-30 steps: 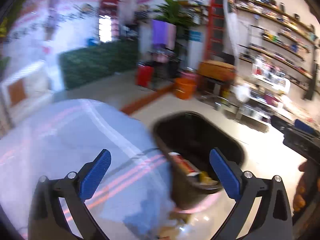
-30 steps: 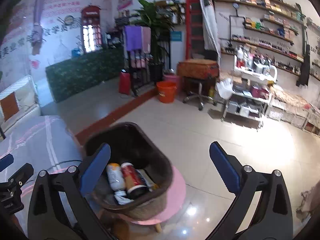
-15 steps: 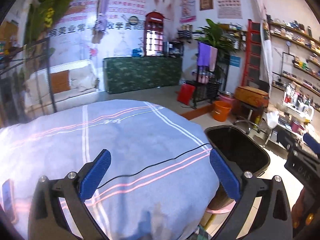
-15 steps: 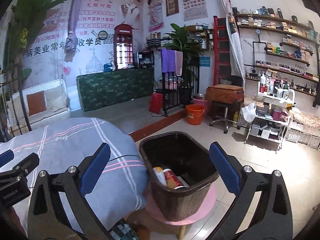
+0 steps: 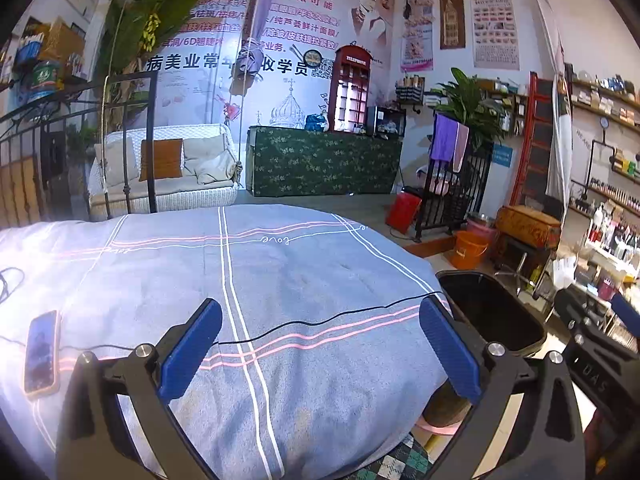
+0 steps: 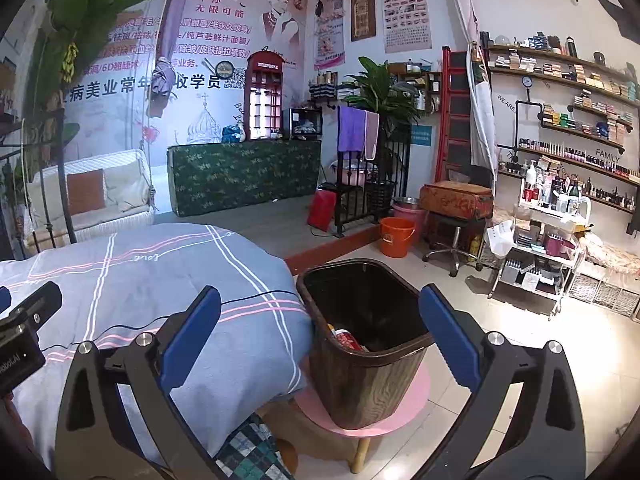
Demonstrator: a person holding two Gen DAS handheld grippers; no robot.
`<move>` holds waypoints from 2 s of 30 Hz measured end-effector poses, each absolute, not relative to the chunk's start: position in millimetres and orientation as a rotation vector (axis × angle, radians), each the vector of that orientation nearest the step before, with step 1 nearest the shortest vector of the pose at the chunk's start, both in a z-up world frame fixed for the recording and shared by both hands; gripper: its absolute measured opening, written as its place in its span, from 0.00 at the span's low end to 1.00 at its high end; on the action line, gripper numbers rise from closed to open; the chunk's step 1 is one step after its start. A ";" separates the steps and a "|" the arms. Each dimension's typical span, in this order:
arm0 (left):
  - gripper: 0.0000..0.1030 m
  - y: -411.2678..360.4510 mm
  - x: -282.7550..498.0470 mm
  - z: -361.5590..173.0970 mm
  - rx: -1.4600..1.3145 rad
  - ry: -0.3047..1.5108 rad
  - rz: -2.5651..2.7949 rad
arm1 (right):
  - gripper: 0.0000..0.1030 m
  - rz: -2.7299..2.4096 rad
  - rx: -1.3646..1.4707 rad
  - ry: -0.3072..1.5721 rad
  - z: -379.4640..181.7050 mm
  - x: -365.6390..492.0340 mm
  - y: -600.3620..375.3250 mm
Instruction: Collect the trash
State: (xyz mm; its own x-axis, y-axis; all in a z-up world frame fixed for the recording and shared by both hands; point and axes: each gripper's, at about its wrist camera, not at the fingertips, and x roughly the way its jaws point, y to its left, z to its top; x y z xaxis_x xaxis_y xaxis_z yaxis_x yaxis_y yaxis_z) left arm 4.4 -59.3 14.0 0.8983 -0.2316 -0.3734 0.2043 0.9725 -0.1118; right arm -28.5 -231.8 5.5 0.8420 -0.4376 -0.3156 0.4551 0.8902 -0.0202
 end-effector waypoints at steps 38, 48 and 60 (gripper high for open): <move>0.95 -51.3 -2.7 16.7 -0.089 0.377 -0.219 | 0.95 -0.435 0.062 0.354 -7.8 -26.3 -227.0; 0.95 -50.6 -2.4 17.7 -0.089 0.376 -0.218 | 0.95 -0.437 0.064 0.358 -8.7 -24.5 -223.9; 0.95 -50.2 -1.0 18.3 -0.093 0.378 -0.215 | 0.95 -0.437 0.066 0.365 -13.1 -22.4 -221.4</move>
State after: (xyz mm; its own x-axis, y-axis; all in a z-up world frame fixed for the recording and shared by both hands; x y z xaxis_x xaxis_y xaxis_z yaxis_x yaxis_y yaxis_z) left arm -1.0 -50.2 18.3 0.9070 -0.2249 -0.3559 0.1905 0.9731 -0.1296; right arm -22.4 -221.4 -13.1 0.8423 -0.4015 -0.3596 0.4249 0.9051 -0.0154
